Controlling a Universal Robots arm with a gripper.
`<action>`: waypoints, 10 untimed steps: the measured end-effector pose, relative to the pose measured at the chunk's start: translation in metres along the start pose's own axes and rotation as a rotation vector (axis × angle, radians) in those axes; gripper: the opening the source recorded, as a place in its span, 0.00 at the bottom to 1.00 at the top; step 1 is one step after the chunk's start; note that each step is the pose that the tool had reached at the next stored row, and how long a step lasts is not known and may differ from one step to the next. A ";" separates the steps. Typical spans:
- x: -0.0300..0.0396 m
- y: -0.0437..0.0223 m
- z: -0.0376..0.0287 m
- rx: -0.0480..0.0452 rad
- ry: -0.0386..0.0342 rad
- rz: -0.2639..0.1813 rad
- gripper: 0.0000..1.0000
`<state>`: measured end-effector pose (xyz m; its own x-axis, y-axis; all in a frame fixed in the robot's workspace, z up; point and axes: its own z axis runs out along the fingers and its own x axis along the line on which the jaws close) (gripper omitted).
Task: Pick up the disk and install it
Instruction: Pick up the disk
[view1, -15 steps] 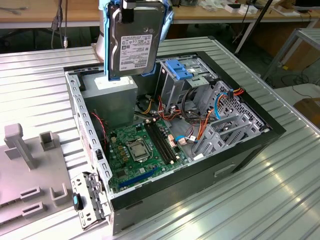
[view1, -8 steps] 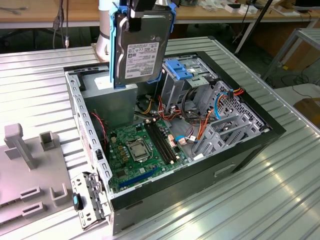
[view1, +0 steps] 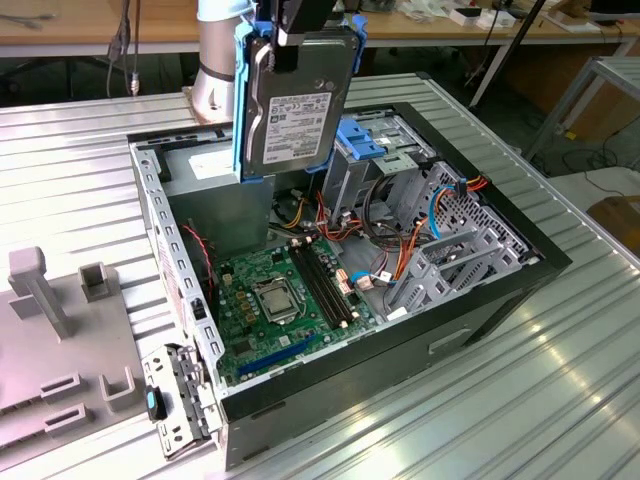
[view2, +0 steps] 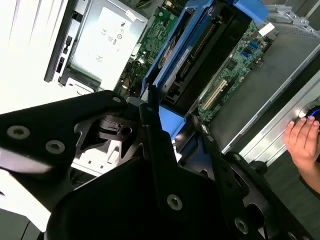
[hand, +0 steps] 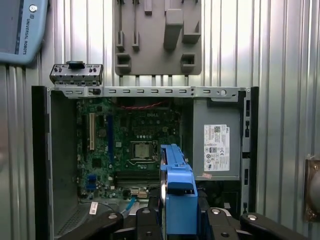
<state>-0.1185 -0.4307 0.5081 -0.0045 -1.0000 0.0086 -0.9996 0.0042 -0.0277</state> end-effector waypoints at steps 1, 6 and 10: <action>0.0007 -0.0030 0.0023 0.0004 0.0001 0.004 0.37; 0.0077 -0.0040 0.0062 0.0020 -0.0002 0.011 0.37; 0.0159 -0.0057 0.0078 0.0018 -0.0277 0.014 0.37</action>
<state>-0.1127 -0.4467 0.5005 -0.0179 -0.9997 -0.0194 -0.9994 0.0185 -0.0295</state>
